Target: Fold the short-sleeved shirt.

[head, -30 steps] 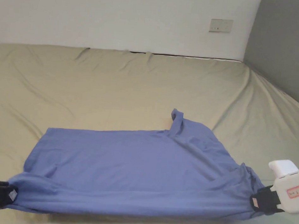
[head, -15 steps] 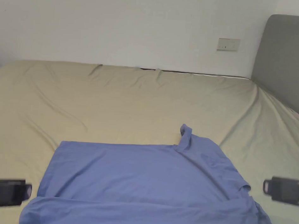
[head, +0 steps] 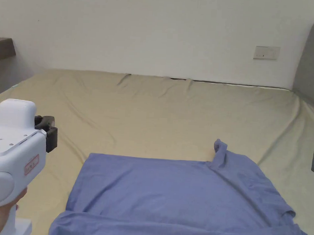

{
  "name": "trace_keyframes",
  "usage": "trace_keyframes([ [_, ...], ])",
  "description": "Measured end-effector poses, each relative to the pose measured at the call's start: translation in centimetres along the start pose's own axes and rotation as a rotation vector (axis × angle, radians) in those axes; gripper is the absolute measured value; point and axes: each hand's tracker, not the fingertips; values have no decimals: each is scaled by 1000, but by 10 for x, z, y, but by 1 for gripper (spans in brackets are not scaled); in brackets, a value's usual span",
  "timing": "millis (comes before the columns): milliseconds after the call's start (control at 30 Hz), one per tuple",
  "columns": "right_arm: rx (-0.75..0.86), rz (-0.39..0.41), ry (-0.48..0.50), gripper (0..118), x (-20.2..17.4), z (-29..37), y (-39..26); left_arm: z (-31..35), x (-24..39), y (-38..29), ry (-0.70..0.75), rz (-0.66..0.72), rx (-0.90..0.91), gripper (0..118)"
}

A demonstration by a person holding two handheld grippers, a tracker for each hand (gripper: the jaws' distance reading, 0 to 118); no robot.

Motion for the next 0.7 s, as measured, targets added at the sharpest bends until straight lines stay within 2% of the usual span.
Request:
trace_keyframes([
  [100,-38,5,30,2,-7,-26,-4,-40,-2,-18,20,-17,-33,0],
  [167,-65,11,58,2,-15,-47,-11,-74,-6,-25,-9,27,-105,0],
  [267,-122,62,113,2,-29,-82,-21,-129,-5,-36,-53,103,-185,0],
  [300,-156,80,131,2,-34,-94,-24,-155,-3,-40,-34,75,-207,0],
  [367,-197,100,191,2,-44,-116,-33,-215,-2,-50,-36,74,-331,0],
  [433,-214,125,195,2,-53,-135,-43,-264,-1,-62,-82,162,-471,2],
  [467,-231,124,203,2,-56,-145,-47,-282,3,-66,-95,168,-508,39],
  [500,-252,113,216,2,-57,-155,-51,-296,8,-69,-114,157,-545,88],
  [533,-273,88,232,2,-59,-162,-54,-313,11,-76,-113,142,-578,116],
  [600,-311,48,239,2,-59,-179,-59,-336,21,-87,-65,94,-572,118],
  [700,-334,44,230,2,-55,-199,-65,-366,25,-107,-39,49,-654,118],
])
